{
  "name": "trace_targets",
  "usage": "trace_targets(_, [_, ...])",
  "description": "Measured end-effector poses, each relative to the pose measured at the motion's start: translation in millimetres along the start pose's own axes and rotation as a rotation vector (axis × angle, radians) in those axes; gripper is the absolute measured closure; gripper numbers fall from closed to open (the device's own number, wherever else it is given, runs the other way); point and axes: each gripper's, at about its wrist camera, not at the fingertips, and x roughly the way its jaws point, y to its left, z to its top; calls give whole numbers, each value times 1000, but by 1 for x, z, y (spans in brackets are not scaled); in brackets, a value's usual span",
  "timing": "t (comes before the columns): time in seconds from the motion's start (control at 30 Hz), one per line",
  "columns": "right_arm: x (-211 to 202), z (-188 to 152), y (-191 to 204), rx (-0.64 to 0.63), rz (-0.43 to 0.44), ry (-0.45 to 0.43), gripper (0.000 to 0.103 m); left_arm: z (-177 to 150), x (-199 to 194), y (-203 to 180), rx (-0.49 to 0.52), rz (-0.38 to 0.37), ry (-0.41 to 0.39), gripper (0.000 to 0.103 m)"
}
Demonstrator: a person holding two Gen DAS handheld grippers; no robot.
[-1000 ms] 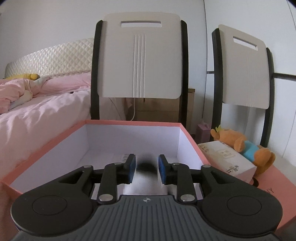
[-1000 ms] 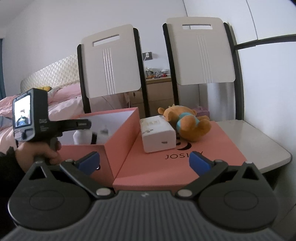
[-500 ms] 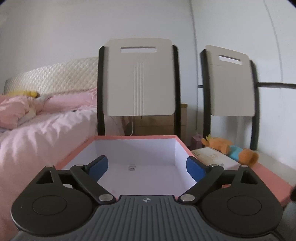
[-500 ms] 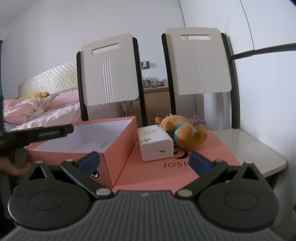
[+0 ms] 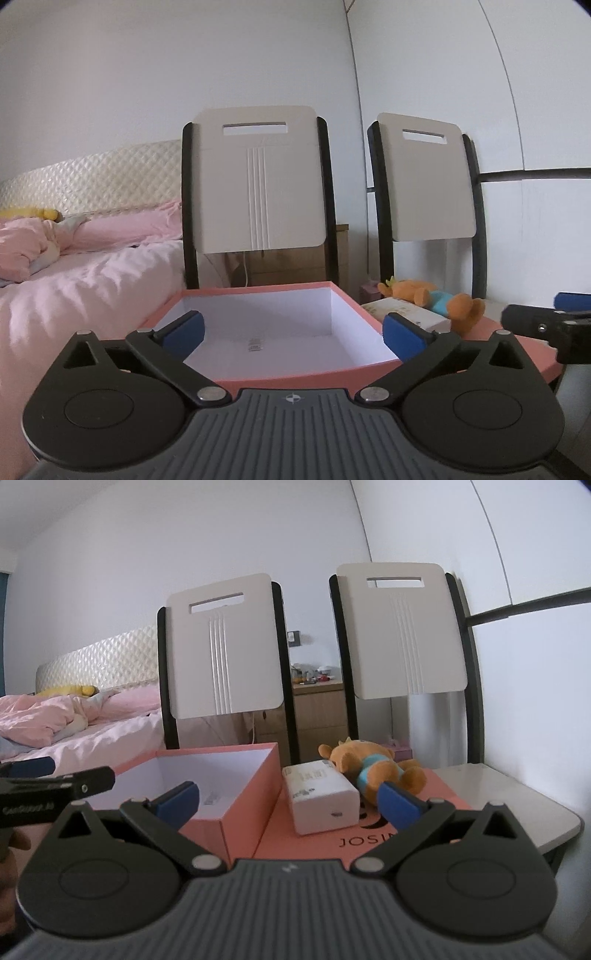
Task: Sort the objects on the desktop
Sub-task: 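Move the right tool toward the white tissue pack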
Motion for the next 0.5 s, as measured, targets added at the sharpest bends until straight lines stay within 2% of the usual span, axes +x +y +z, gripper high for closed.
trace_targets(0.17, [15, -3, 5, -18, -1, 14, 0, -7, 6, 9, 4, 11, -6, 0])
trace_targets(0.5, [35, 5, 9, 5, 14, 52, 0, -8, 8, 21, -49, 33, 12, 0])
